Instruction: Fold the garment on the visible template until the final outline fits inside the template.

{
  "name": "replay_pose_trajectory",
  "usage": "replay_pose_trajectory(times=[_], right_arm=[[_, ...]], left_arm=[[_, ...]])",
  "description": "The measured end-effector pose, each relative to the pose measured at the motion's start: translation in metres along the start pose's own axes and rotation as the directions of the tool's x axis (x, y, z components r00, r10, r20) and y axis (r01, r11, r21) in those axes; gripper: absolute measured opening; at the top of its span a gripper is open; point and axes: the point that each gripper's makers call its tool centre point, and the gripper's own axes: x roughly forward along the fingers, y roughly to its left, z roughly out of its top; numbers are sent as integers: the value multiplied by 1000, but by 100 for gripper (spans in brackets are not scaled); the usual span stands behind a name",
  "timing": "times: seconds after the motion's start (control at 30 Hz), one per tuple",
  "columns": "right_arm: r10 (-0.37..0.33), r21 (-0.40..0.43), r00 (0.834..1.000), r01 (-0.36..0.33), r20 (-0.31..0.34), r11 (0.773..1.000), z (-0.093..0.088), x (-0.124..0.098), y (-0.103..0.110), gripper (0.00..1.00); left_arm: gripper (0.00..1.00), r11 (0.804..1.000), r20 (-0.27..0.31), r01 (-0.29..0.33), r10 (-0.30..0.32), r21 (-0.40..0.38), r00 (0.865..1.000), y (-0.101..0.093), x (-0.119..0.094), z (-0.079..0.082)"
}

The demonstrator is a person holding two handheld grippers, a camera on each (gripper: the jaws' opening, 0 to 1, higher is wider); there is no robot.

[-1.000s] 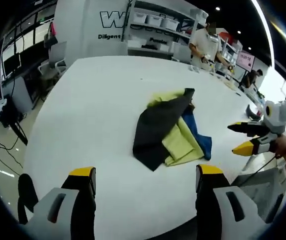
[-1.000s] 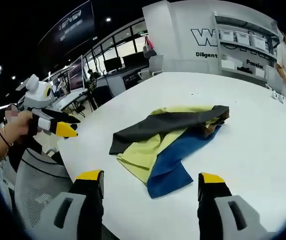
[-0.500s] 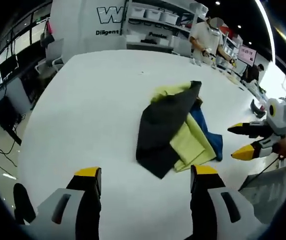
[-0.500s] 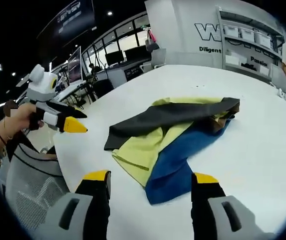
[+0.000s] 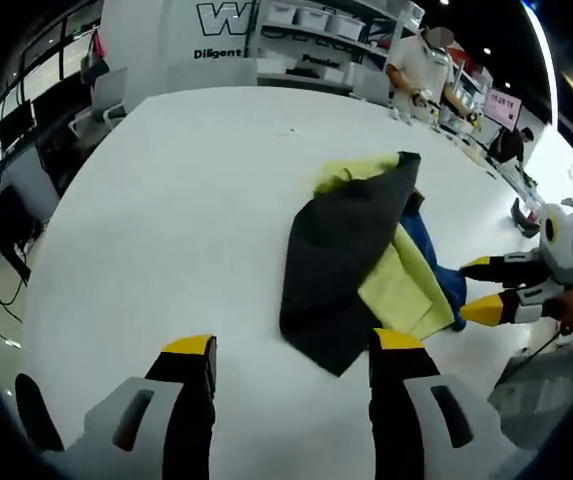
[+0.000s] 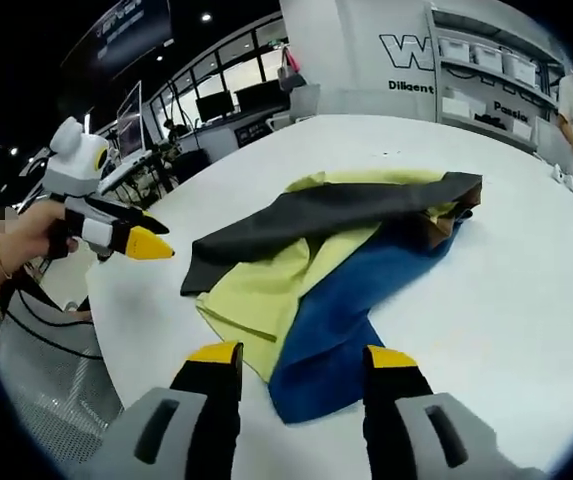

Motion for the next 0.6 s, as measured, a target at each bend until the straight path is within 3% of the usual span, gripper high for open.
replay_pose_trajectory(times=[0.27,0.4,0.53,0.6], right_arm=[[-6,-7,1000,6,-27,1000,-9,8,3,27],[-61,-17,998,60,-24,998,-10,9,-2,22],[-62,-9,998,62,-17,998,-9,12,3,16],[-80,-54,997,79,-24,995,-10,13,4,14]], left_arm=[[50,1000,-17,-10,10,19,1000,-1,14,-3],[38,1000,3,-16,16,5,1000,2,21,0],[37,1000,-5,-10,10,2,1000,1,27,-2],[36,1000,-12,-3,4,18,1000,-1,31,-4]])
